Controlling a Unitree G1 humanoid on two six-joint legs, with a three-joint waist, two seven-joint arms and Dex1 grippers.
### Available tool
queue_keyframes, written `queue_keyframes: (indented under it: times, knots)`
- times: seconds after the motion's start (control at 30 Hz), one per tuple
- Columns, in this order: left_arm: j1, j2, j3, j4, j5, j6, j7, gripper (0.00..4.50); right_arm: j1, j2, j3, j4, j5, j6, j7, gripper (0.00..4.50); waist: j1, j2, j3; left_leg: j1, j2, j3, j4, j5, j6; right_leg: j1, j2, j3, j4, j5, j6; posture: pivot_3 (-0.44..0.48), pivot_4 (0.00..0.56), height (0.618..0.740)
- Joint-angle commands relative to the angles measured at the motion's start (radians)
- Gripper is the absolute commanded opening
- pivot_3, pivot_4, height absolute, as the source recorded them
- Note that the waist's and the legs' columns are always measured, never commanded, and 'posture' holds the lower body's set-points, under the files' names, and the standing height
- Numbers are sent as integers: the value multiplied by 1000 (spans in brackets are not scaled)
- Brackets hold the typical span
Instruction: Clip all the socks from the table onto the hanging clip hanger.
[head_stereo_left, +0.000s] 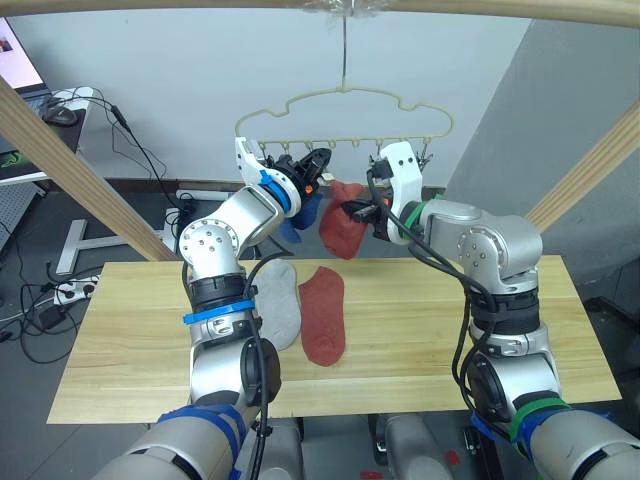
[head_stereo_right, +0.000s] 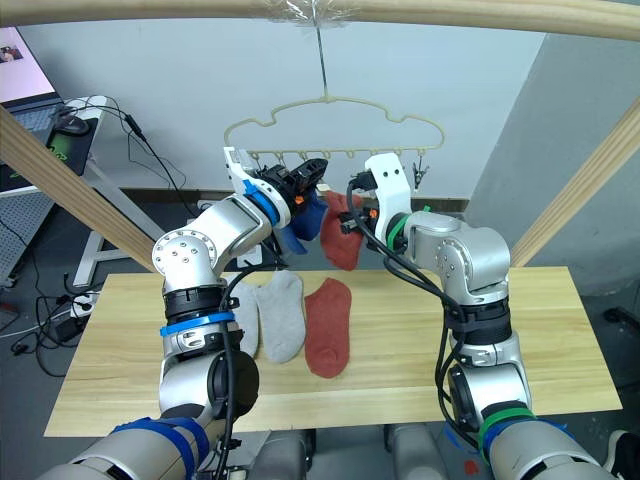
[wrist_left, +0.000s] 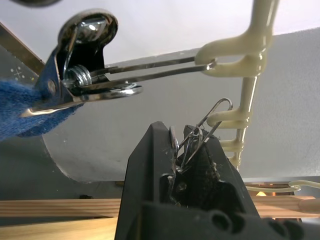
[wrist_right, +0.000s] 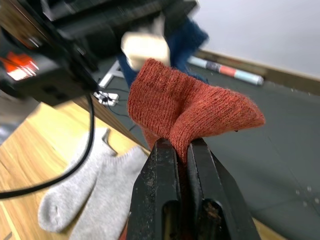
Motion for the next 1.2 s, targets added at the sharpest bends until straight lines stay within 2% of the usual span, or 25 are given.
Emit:
queue_keyframes:
  times: [0.03, 0.6, 0.9, 1.2]
  knots:
    - [-2, 1, -12, -12, -4, -14, -2, 296, -31, 1, -8, -7, 20, -19, 3, 41, 0, 0, 0, 0, 0, 0, 0, 0, 0, 0, 0, 0, 0, 0, 0, -38, 258, 740]
    - [3, -1, -16, -13, -2, -21, 0, 296, -81, 34, 25, 60, 19, -51, 13, 41, 0, 0, 0, 0, 0, 0, 0, 0, 0, 0, 0, 0, -1, 0, 0, -30, 263, 740]
    - [7, -1, -22, -21, -9, -23, 10, 296, -143, 31, 11, 133, 5, -108, 0, 41, 0, 0, 0, 0, 0, 0, -1, 0, 0, 0, 0, 0, -2, 0, 0, -30, 263, 740]
    - [6, 3, -23, -16, -7, -24, 6, 296, -152, 19, -5, 134, 13, -117, -7, 41, 0, 0, 0, 0, 0, 0, -3, 0, 0, 0, 0, 0, -3, 0, 0, -30, 263, 740]
